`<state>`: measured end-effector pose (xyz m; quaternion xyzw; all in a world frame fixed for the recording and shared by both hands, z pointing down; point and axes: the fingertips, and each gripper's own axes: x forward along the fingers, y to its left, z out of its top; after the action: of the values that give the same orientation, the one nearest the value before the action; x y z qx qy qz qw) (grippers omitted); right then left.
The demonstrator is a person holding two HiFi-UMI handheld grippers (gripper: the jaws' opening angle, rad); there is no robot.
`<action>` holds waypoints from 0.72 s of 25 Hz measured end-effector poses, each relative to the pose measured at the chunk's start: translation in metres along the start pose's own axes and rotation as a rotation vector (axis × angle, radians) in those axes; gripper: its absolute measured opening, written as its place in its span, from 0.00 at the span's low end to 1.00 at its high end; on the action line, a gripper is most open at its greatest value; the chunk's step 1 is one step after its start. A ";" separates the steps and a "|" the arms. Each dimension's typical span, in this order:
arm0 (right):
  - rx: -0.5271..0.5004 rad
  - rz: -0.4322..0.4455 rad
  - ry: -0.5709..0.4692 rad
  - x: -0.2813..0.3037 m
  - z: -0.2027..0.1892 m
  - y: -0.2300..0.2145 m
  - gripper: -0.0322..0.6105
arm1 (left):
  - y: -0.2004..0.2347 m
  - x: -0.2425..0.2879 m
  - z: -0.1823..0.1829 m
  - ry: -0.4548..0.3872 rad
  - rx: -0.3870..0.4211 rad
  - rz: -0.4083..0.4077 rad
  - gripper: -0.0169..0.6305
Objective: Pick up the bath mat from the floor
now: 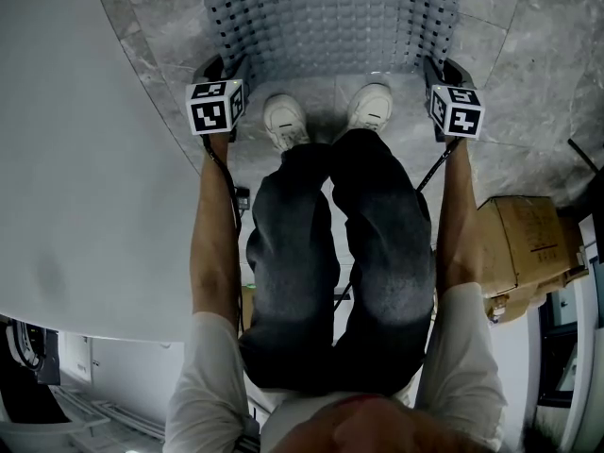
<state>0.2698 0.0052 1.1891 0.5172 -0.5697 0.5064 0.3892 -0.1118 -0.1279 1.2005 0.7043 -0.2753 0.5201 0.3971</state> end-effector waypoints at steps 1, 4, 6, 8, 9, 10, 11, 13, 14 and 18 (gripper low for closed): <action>0.005 0.003 -0.001 0.000 0.000 0.002 0.15 | -0.001 0.000 0.001 -0.001 0.005 -0.002 0.27; -0.005 0.016 -0.001 0.001 0.000 0.007 0.13 | -0.003 -0.002 0.003 -0.005 0.023 -0.006 0.21; -0.013 0.019 -0.003 0.001 0.000 0.009 0.13 | -0.003 -0.002 0.002 -0.006 0.028 -0.011 0.19; -0.013 0.021 -0.005 0.000 0.000 0.010 0.13 | -0.006 -0.004 0.004 -0.010 0.034 -0.016 0.16; -0.013 0.022 -0.006 -0.001 0.000 0.010 0.13 | -0.008 -0.005 0.005 -0.012 0.037 -0.019 0.13; -0.014 0.022 -0.007 -0.002 0.000 0.011 0.13 | -0.009 -0.006 0.006 -0.013 0.037 -0.022 0.12; -0.016 0.022 -0.008 -0.002 0.000 0.011 0.13 | -0.010 -0.007 0.006 -0.014 0.034 -0.025 0.12; -0.022 0.021 -0.007 -0.003 0.000 0.011 0.13 | -0.011 -0.008 0.006 -0.012 0.028 -0.031 0.11; -0.027 0.021 -0.006 -0.004 0.000 0.011 0.13 | -0.012 -0.008 0.005 -0.011 0.026 -0.033 0.11; -0.041 0.021 -0.003 -0.008 0.002 0.014 0.12 | -0.013 -0.012 0.006 -0.012 0.021 -0.036 0.11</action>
<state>0.2579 0.0041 1.1785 0.5039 -0.5860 0.4981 0.3933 -0.1023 -0.1260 1.1849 0.7163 -0.2595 0.5114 0.3976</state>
